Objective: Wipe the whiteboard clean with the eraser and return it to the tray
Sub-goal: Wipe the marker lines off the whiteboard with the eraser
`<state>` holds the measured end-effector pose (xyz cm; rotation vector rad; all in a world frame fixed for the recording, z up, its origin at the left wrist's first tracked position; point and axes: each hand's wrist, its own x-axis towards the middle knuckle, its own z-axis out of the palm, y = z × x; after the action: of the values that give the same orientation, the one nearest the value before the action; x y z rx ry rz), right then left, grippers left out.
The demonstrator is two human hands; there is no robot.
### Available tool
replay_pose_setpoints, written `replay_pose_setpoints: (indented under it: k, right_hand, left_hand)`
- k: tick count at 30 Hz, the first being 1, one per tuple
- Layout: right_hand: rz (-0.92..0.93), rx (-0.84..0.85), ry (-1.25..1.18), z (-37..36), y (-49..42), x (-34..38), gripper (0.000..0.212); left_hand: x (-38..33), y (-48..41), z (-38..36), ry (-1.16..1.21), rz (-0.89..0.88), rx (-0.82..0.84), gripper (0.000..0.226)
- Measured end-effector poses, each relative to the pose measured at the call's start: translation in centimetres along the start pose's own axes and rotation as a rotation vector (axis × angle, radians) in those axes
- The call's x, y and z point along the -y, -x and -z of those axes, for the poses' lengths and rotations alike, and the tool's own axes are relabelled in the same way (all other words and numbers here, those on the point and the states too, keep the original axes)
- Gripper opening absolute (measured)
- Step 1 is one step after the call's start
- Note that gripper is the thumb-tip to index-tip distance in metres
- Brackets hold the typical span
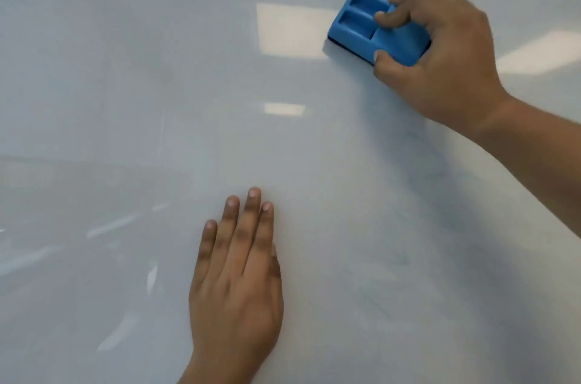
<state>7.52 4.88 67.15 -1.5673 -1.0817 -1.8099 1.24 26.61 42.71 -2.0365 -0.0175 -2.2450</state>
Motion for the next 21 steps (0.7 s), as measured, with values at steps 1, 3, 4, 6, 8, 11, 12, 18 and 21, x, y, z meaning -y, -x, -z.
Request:
replay_pose_setpoints:
  k: [1,3,4,6,8,11,12,18,21]
  right_hand:
    - [0.020,0.020,0.011,-0.2,1.8,0.6,0.035]
    - [0.086,0.098,-0.038,-0.4,7.3,2.5,0.031]
    - [0.132,0.127,-0.061,-0.2,10.5,3.3,0.028]
    - [0.253,0.187,-0.089,0.1,17.7,4.6,0.024]
    - [0.375,0.293,-0.112,0.7,24.5,5.8,0.025]
    - [0.533,0.481,-0.190,1.7,32.3,6.6,0.004]
    - [0.566,0.524,-0.196,2.2,33.4,6.8,0.008]
    - [0.475,0.426,-0.110,2.6,27.1,5.5,0.012]
    - [0.209,0.308,-0.032,2.0,23.5,5.5,0.020]
  left_hand:
    - [0.0,-0.1,0.1,0.013,0.006,0.012,0.050]
    - [0.0,0.4,0.2,0.036,0.040,0.034,0.051]
    - [0.0,0.6,0.3,0.053,0.054,0.030,0.052]
    - [0.1,1.0,0.1,0.073,0.070,0.023,0.053]
    - [0.1,1.2,0.0,0.076,0.070,0.011,0.052]
    - [0.1,1.1,-0.1,0.069,0.070,-0.005,0.051]
    - [0.0,1.0,-0.1,0.067,0.072,-0.008,0.050]
    - [0.0,0.8,0.1,0.076,0.073,-0.007,0.048]
    - [0.0,0.8,0.2,0.080,0.075,0.000,0.050]
